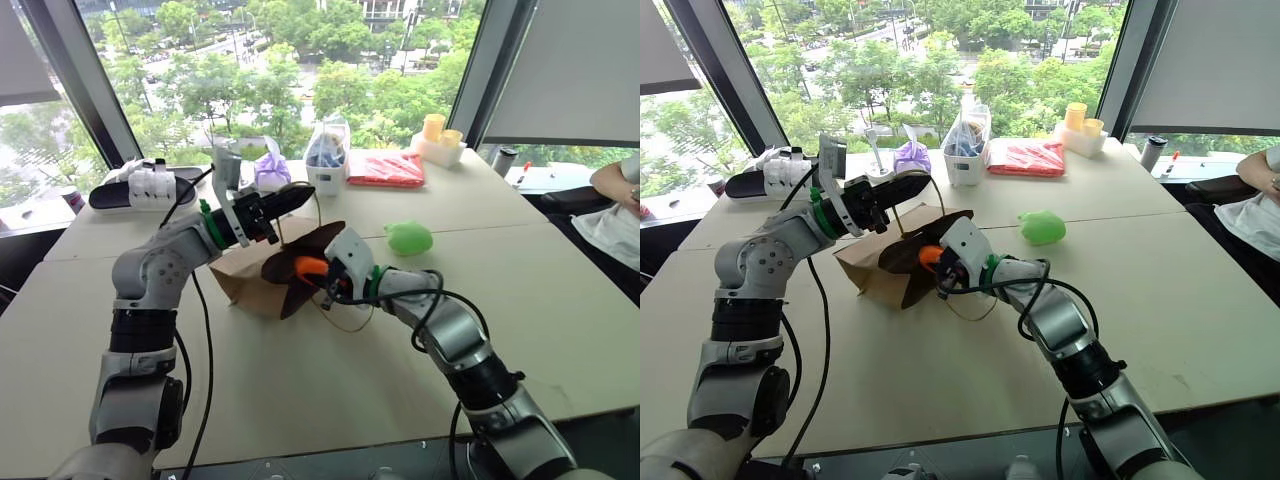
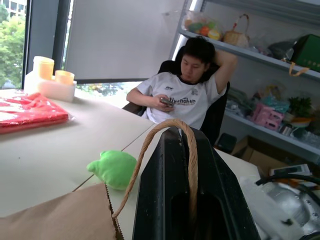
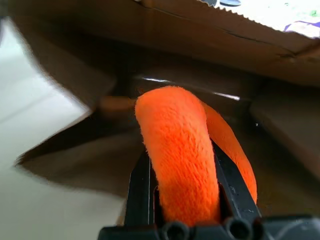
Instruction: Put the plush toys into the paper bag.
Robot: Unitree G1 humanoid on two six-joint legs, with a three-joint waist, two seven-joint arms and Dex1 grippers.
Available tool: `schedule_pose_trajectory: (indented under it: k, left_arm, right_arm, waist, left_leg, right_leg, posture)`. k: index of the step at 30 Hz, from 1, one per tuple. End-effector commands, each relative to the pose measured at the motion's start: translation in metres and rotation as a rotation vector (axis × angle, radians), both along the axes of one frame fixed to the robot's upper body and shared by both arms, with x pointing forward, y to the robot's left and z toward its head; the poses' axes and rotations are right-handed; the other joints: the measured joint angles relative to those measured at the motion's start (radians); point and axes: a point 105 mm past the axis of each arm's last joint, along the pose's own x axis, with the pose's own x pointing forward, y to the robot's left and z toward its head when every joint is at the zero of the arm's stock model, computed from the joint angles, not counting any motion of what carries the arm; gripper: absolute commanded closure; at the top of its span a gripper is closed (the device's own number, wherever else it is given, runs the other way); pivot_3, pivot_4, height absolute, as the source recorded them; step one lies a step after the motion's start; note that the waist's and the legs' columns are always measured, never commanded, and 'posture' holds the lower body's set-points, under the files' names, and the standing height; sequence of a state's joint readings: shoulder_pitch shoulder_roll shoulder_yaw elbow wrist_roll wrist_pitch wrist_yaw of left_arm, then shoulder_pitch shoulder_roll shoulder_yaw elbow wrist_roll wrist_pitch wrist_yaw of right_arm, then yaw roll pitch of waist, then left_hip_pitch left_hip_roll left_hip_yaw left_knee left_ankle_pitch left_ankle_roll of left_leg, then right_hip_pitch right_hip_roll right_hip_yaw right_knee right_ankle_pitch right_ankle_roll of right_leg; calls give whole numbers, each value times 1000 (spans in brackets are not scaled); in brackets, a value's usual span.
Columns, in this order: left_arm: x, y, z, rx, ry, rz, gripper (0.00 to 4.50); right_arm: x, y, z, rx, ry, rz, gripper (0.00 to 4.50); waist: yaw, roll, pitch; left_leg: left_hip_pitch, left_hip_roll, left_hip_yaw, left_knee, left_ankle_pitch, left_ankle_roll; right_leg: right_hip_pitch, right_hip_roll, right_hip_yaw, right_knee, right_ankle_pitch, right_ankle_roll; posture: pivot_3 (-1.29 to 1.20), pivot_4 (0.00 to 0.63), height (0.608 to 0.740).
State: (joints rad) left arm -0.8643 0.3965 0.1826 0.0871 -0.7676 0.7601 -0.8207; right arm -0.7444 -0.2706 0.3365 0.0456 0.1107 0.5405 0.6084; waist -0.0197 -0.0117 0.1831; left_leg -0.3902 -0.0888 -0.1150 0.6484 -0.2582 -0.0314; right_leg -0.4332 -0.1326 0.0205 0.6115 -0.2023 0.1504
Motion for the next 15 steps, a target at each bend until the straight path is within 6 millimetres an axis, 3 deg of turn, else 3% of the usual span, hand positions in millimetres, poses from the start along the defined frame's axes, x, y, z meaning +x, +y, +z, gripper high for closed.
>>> schedule_pose_trajectory:
  k: [1, 2, 5, 11, 13, 15]
  left_arm:
    - [-10, 3, 17, -23, -61, -1, 4500]
    - [-10, 3, 17, -23, -61, 0, 4500]
    - [-11, 4, 16, -28, -56, 9, 4500]
    - [-12, 5, 17, -42, -54, 26, 4500]
    - [-13, 6, 18, -45, -53, 32, 4500]
    - [-12, 9, 19, -58, -47, 37, 4500]
  right_arm:
    - [15, 20, 7, -2, -57, 34, 4478]
    - [19, 23, 5, -8, -57, 39, 4478]
    - [28, 32, 1, -18, -57, 56, 3240]
    - [27, 29, 12, -49, -122, 78, 95]
    - [24, 24, 16, -86, -155, 81, 95]
    - [9, -11, 49, -62, -204, 58, 95]
  waist:
    - [-1, 0, 0]
    - [-2, 0, 0]
    - [-2, 0, 0]
    - [-3, 0, 0]
    - [-2, 0, 0]
    - [6, 0, 0]
  left_leg:
    - [0, 0, 0, 0, 0, 0]
    - [0, 0, 0, 0, 0, 0]
    - [0, 0, -1, -1, 0, 0]
    - [-1, 0, -2, -1, 0, -1]
    - [-1, 0, -2, -1, 0, -1]
    - [-1, 0, -2, -1, 0, -1]
  right_leg:
    - [0, 0, 0, 0, 0, 0]
    - [0, 0, 0, 0, 0, 0]
    - [-1, 0, 0, 0, 0, 0]
    - [-2, 0, 0, 0, 0, 0]
    - [-3, 0, 0, 0, 0, 0]
    - [-3, 0, 0, 1, 0, 0]
  posture:
    - [0, 150, 740]
    - [0, 150, 740]
    - [0, 150, 740]
    - [0, 150, 740]
    - [0, 150, 740]
    - [0, 150, 740]
